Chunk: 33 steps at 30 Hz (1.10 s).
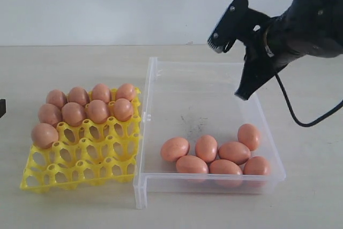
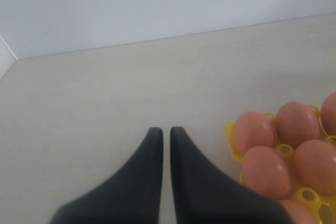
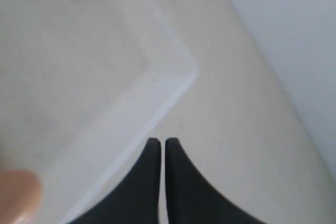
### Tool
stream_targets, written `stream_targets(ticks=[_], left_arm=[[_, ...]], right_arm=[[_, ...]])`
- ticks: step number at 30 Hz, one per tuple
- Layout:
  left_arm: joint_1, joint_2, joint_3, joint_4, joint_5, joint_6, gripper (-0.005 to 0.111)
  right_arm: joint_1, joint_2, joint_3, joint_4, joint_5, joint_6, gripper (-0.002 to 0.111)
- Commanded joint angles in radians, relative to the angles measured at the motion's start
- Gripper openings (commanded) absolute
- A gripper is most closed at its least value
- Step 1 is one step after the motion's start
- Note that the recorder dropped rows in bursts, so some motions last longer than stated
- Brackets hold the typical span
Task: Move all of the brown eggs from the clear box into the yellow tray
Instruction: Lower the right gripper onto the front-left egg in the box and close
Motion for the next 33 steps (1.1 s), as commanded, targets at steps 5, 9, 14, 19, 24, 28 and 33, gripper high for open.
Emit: stream_targets(ticks=[5, 9, 14, 19, 24, 28, 33], left_arm=[[0.002, -0.008, 0.004, 0.008, 0.003, -0.010, 0.004], [0.002, -0.008, 0.004, 0.008, 0.007, -0.010, 0.004], [0.002, -0.008, 0.004, 0.016, 0.007, -0.010, 0.004], [0.002, -0.008, 0.004, 0.015, 0.009, -0.010, 0.004], [0.002, -0.008, 0.004, 0.015, 0.011, -0.010, 0.004], [0.002, -0.008, 0.004, 0.015, 0.020, -0.010, 0.004], [0.002, -0.008, 0.004, 0.015, 0.032, -0.010, 0.004]], right_arm=[[0.000, 0.028, -0.178, 1.065, 0.360, -1.127, 0.000], [0.000, 0.066, -0.204, 1.099, 0.288, -1.135, 0.000], [0.009, 0.135, -0.204, 1.118, 0.237, -1.163, 0.009], [0.067, 0.212, -0.204, 1.113, 0.204, -1.207, 0.042], [0.144, 0.252, -0.204, 1.005, 0.155, -1.207, 0.055], [0.186, 0.263, -0.204, 0.945, 0.154, -1.207, 0.055], [0.198, 0.273, -0.204, 0.944, 0.157, -1.207, 0.055]])
